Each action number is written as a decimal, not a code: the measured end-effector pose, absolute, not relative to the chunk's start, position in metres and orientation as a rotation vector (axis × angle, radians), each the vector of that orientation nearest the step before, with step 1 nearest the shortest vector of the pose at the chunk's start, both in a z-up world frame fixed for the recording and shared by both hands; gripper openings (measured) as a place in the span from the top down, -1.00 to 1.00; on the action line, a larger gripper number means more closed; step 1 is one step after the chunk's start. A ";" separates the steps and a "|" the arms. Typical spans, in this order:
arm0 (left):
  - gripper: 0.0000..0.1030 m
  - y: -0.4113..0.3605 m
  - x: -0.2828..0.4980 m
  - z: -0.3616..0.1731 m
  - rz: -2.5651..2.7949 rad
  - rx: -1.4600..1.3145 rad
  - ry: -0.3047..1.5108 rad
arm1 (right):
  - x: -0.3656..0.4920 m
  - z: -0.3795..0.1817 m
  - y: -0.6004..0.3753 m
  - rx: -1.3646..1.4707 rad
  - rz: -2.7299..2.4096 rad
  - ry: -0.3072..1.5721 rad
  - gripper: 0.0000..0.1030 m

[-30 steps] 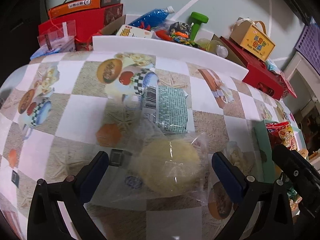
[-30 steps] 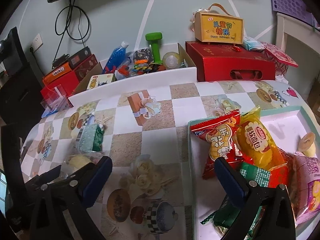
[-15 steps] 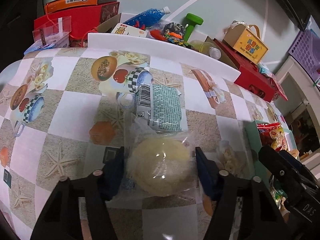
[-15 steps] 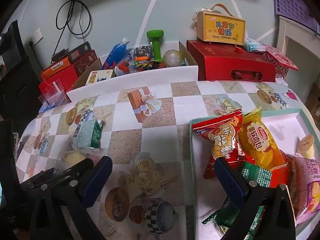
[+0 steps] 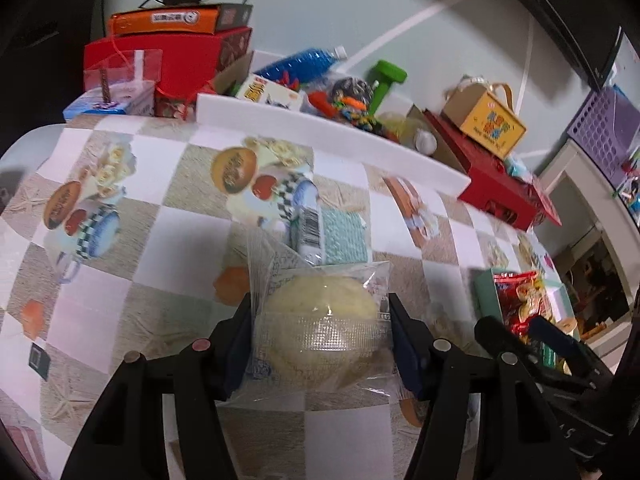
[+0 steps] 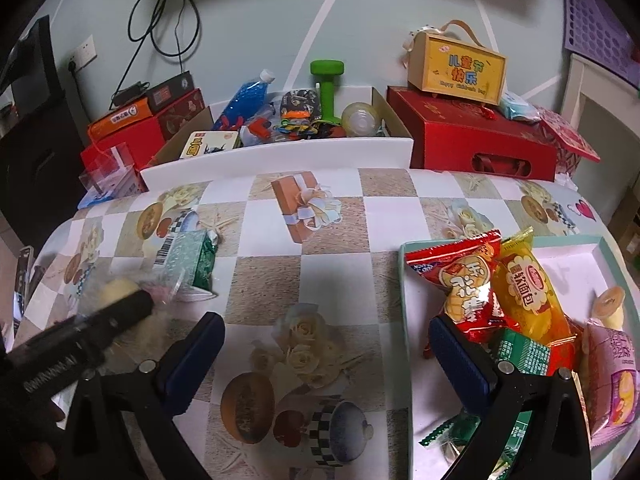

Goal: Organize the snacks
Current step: 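Grasp the round bun bag with the left tool while the right tool grasps the green-wrapped packet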

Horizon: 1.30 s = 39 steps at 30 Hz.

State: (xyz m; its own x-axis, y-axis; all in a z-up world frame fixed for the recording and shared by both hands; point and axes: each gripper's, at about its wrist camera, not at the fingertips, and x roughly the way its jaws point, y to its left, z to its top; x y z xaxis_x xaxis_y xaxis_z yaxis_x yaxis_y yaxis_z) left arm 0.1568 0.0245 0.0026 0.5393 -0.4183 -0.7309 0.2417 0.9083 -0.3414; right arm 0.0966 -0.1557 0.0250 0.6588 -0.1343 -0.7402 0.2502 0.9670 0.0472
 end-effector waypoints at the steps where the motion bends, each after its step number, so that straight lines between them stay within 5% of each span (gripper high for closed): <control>1: -0.22 0.028 0.157 0.004 -0.391 -0.216 0.914 | 0.097 0.025 -0.154 0.145 -0.217 0.824 -1.00; 39: -0.22 0.110 0.192 -0.024 -0.212 -0.347 0.818 | 0.194 -0.021 -0.057 0.004 -0.038 0.859 -0.97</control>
State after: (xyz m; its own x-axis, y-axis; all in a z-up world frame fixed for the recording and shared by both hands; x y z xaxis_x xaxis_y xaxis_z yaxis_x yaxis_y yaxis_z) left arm 0.1922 0.1097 -0.0236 0.6674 -0.3163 -0.6742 0.0518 0.9228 -0.3817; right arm 0.1942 -0.0567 -0.0211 0.6526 -0.0317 -0.7571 0.0352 0.9993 -0.0115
